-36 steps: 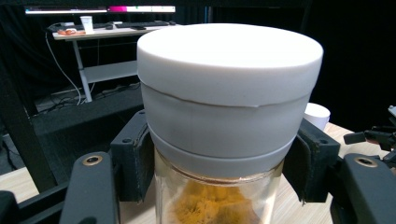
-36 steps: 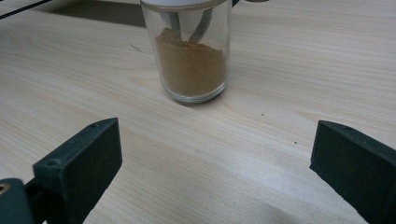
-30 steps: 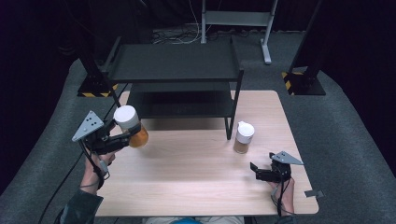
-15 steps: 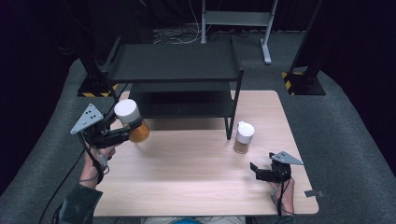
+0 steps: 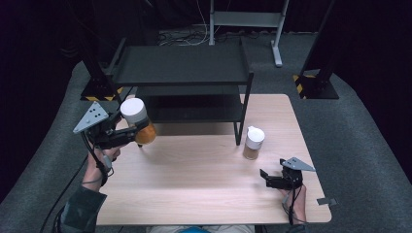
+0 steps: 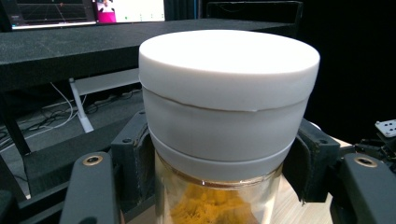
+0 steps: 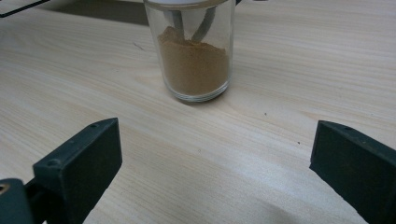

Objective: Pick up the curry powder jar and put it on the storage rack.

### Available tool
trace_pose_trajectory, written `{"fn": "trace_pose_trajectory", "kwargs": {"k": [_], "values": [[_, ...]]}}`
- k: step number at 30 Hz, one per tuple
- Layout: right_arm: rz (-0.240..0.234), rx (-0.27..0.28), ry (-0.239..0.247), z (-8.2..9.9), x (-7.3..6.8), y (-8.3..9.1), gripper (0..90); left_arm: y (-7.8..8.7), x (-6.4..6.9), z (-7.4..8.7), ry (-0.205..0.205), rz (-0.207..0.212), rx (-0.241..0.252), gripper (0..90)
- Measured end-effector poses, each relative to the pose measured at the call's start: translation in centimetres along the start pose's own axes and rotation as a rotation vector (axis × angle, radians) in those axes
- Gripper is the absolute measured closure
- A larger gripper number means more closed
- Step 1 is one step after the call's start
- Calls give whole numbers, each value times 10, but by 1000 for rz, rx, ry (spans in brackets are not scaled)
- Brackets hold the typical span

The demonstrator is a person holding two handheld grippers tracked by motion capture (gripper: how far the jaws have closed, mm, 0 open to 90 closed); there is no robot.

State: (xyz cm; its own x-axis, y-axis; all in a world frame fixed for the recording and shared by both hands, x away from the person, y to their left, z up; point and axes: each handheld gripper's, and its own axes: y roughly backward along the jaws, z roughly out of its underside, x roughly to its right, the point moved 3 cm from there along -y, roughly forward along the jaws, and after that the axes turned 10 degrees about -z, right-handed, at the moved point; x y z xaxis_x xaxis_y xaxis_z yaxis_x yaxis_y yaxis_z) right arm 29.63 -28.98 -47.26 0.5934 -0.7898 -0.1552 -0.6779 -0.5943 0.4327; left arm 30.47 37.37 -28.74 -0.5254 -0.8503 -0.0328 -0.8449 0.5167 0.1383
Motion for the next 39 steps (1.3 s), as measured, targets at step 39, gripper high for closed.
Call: {"fn": "trace_pose_trajectory", "kwargs": {"k": [39], "values": [[-16,4,1,1,2,1,8,-6,4,-42,-61,0,44,347]]}}
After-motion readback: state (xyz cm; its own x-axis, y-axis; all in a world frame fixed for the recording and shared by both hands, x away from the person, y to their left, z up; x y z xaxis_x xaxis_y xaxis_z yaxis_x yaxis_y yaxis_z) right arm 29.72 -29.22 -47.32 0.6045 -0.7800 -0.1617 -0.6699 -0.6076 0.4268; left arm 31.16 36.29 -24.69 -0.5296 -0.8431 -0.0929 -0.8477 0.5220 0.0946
